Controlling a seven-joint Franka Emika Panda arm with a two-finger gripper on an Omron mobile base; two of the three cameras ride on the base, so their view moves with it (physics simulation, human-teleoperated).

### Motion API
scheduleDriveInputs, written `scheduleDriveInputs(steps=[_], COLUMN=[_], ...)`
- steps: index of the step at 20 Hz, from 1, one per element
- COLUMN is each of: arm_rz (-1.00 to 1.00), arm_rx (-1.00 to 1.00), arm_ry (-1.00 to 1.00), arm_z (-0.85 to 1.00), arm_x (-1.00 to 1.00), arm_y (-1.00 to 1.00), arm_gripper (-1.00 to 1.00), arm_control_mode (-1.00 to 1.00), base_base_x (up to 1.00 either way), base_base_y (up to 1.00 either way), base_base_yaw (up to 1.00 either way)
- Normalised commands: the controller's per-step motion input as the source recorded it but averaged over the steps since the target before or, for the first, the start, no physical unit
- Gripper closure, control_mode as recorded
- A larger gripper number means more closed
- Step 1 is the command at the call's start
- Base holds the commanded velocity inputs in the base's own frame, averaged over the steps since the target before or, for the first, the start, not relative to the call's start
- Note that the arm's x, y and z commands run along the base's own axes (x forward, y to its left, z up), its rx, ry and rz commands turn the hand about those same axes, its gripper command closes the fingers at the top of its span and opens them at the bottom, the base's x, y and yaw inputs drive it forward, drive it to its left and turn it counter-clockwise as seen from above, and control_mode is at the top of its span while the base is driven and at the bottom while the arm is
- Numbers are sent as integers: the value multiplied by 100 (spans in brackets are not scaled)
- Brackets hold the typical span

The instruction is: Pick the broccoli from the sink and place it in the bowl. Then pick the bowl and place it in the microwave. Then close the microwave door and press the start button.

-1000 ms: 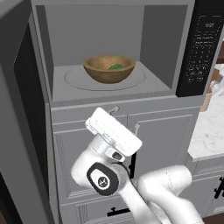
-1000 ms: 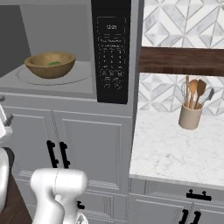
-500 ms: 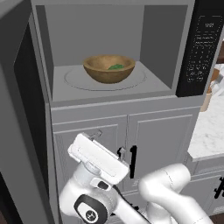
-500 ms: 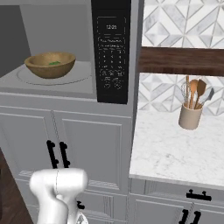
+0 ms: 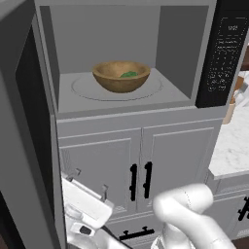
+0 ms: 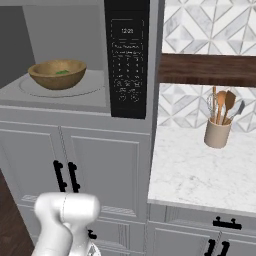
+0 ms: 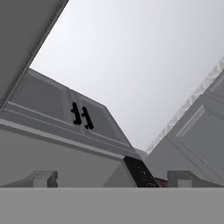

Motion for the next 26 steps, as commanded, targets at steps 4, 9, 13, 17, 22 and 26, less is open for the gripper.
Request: scheduleDriveInputs(steps=[4, 9, 13, 17, 22, 26], arm_rz=[0, 0, 0, -2, -1, 0], arm_rx=[0, 0, 1, 9, 11, 15], arm_ry=[0, 0, 0, 0, -3, -7], arm_z=[-35, -6, 25, 72, 59, 39], arm_x=[0, 0, 0, -11, -23, -21], arm_y=[100, 100, 66, 0, -30, -59], arm_gripper=[-100, -100, -100, -100, -100, -100], arm_control_mode=[-100, -100, -100, -100, -100, -100], base_base_x=[0, 0, 0, 0, 0, 0], base_base_y=[0, 0, 0, 0, 0, 0], base_base_yaw=[0, 0, 0, 0, 0, 0])
